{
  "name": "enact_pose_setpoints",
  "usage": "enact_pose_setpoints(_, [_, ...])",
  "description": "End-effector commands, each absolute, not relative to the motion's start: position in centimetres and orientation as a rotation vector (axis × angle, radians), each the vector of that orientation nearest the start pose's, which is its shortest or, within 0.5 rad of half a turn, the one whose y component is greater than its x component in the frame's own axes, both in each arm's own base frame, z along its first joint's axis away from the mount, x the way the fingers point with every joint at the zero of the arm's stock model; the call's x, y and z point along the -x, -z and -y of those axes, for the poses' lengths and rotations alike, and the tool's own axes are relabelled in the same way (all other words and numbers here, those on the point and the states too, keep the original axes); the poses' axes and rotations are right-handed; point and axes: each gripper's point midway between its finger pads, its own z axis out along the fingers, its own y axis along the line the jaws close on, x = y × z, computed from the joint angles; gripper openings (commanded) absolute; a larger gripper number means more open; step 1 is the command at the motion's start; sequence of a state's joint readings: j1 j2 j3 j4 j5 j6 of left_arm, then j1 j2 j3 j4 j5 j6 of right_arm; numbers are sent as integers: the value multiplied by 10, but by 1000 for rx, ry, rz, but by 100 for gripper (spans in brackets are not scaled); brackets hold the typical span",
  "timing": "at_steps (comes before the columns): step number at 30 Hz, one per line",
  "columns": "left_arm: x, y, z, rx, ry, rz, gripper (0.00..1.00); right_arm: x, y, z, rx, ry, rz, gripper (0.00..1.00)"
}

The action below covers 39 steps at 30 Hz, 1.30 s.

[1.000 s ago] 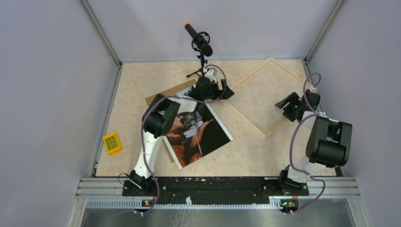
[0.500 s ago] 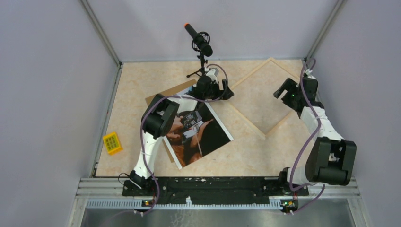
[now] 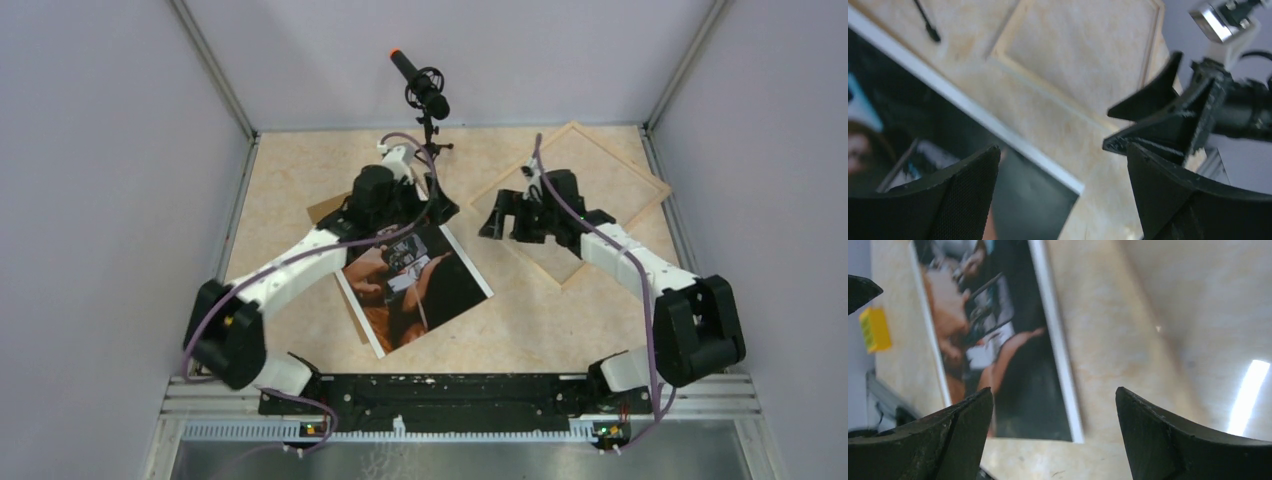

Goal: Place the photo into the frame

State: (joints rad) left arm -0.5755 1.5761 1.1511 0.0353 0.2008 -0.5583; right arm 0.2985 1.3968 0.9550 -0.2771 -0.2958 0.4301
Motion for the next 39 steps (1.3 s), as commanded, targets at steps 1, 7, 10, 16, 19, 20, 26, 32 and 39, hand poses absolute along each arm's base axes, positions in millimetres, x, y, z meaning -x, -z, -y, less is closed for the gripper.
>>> enact_pose_setpoints(1, [-288, -155, 257, -76, 892, -2274, 98, -297, -142, -241, 150, -1043, -2352, 90])
enact_pose_setpoints(7, [-230, -105, 227, -6, 911, -2375, 98, -262, -119, -236, 83, -1127, -2412, 88])
enact_pose_setpoints(10, [-222, -92, 220, 20, 898, -2397, 98, -248, -96, -226, 57, -1089, -2467, 86])
enact_pose_setpoints(16, [-217, -68, 215, 40, 867, -2439, 98, -235, -72, -220, 5, -1150, -2450, 79])
enact_pose_setpoints(19, [-215, -61, 214, 42, 862, -2455, 98, -236, -65, -212, -4, -1126, -2435, 79])
enact_pose_setpoints(20, [-213, -59, 213, 43, 860, -2461, 98, -238, -67, -213, 3, -1138, -2405, 79])
enact_pose_setpoints(26, [-209, -49, 211, 46, 858, -2477, 98, -236, -67, -224, -64, -1289, -2346, 76])
enact_pose_setpoints(32, [-209, -45, 216, 45, 897, -2473, 98, -238, -67, -225, -136, -1326, -2300, 70])
enact_pose_setpoints(39, [-208, -42, 218, 13, 900, -2481, 98, -242, -78, -234, -163, -1412, -2233, 67])
